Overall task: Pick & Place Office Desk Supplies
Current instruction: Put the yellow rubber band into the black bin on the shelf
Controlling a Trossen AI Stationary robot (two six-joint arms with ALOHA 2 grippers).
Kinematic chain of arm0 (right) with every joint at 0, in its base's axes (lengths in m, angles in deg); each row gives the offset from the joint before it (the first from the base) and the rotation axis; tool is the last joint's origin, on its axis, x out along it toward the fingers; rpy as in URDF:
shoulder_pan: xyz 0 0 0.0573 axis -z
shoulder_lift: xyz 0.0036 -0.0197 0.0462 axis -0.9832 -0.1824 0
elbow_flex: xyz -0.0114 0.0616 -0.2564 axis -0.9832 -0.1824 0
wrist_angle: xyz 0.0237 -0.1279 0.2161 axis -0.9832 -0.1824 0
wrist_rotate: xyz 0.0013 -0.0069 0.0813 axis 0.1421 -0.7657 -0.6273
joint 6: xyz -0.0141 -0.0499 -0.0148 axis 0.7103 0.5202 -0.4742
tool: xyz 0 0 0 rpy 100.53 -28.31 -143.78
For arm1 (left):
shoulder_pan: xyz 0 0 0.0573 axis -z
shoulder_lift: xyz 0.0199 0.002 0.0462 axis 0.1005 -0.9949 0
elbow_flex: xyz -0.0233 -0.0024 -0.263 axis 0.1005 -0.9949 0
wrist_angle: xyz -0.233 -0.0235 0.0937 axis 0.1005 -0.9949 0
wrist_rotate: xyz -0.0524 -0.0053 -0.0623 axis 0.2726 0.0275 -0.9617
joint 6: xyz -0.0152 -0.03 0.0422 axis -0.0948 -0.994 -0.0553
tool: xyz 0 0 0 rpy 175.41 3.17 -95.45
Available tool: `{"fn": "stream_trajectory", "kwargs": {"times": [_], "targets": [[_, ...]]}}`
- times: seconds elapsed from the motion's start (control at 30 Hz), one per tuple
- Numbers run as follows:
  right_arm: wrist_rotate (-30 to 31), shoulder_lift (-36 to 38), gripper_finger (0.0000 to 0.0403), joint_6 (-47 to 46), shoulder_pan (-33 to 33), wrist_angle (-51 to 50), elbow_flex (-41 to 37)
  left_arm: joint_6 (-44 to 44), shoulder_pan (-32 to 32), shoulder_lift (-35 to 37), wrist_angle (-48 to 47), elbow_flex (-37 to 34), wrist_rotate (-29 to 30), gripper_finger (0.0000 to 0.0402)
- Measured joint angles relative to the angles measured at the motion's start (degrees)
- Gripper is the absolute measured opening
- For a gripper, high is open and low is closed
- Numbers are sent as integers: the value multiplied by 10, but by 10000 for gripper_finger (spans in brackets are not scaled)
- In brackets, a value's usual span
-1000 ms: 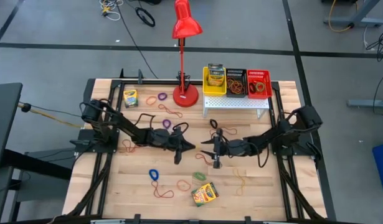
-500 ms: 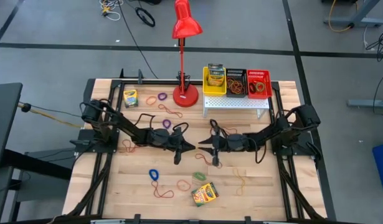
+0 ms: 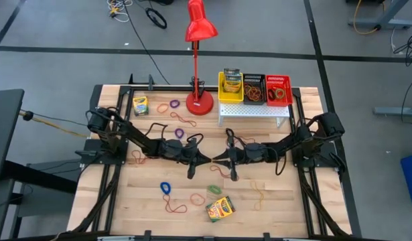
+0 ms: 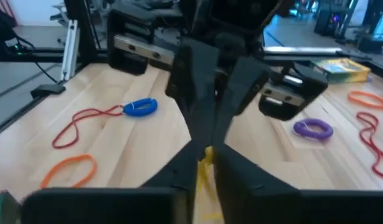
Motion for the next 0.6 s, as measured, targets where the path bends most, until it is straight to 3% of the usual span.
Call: {"fn": "stream_trajectory", "kwargs": {"times": [0.1, 0.2, 0.6], "targets": [[0, 0, 9, 1, 0, 8, 0, -7, 0, 0, 0, 0, 0, 9], [0, 0, 13, 0, 0, 13, 0, -10, 0, 0, 1, 0, 5, 24], [50, 6, 4, 16, -16, -3, 0, 0, -1, 57, -76, -19, 51, 143]]}}
